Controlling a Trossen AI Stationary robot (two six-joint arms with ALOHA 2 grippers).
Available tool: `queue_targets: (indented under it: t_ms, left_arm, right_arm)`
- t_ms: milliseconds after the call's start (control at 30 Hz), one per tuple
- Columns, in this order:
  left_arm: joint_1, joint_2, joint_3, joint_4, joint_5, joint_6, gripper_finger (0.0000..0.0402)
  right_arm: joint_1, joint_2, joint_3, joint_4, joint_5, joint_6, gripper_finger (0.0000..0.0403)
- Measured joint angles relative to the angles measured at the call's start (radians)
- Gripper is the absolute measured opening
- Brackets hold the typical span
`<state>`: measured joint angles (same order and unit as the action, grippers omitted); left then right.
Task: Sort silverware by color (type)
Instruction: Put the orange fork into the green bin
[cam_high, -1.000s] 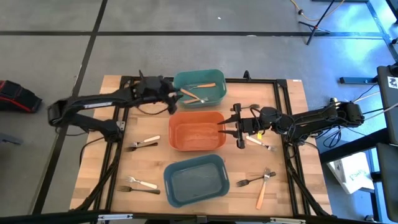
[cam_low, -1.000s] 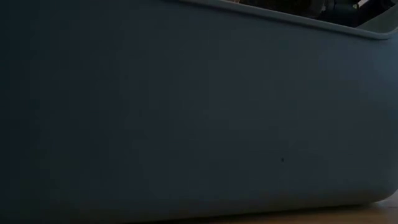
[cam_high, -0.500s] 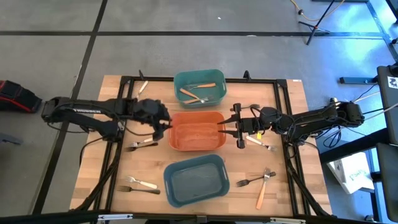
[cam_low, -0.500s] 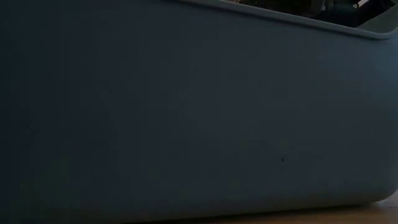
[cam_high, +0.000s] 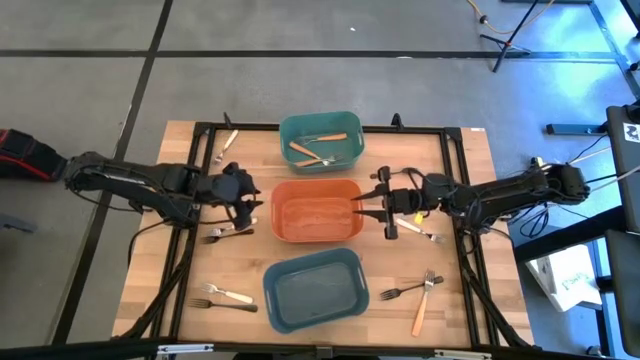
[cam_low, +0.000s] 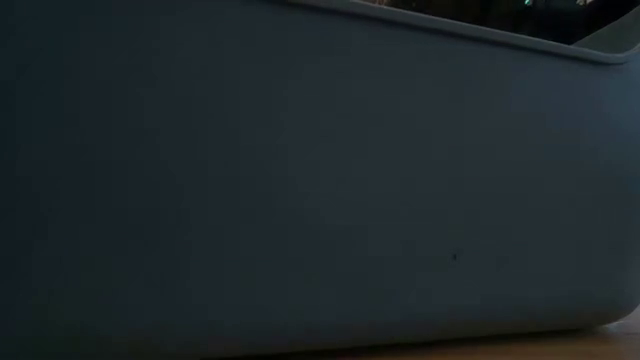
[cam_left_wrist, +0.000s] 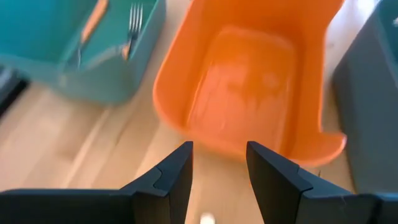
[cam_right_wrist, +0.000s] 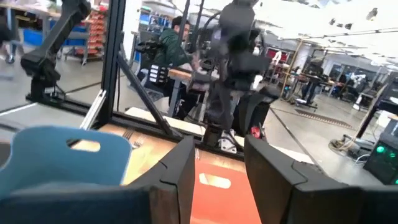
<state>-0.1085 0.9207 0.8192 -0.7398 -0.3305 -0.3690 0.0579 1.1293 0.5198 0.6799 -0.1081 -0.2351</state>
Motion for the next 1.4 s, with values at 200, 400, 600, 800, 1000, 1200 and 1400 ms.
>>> queue_targets:
  t_ms: [200, 400, 600, 800, 1000, 1200, 1400]
  left_arm:
    - [-0.035, 0.021, -0.002, -0.175, -0.001, -0.178, 0.0144]
    - [-0.066, 0.03, -0.061, -0.187, 0.008, -0.276, 0.0144]
    - [-0.138, 0.03, -0.134, -0.14, -0.027, -0.332, 0.0144]
    - [-0.239, 0.03, -0.182, 0.026, -0.143, -0.314, 0.0144]
    - [-0.326, 0.03, -0.242, 0.182, -0.284, -0.255, 0.0144]
    - [-0.377, 0.03, -0.287, 0.262, -0.336, -0.222, 0.0144]
    - [-0.401, 0.03, -0.301, 0.263, -0.339, -0.217, 0.0144]
  right_arm:
    - [0.075, -0.091, 0.0, -0.096, 0.106, 0.001, 0.0124]
    - [0.147, -0.151, 0.001, -0.207, 0.246, 0.036, 0.0124]
    - [0.261, -0.188, 0.053, -0.464, 0.364, 0.226, 0.0124]
    - [0.413, -0.164, 0.23, -0.807, 0.572, 0.446, 0.0124]
    - [0.522, -0.078, 0.424, -1.123, 0.624, 0.787, 0.0124]
    - [0.595, 0.057, 0.543, -1.287, 0.554, 1.067, 0.0124]
    - [0.644, 0.156, 0.602, -1.412, 0.382, 1.366, 0.0124]
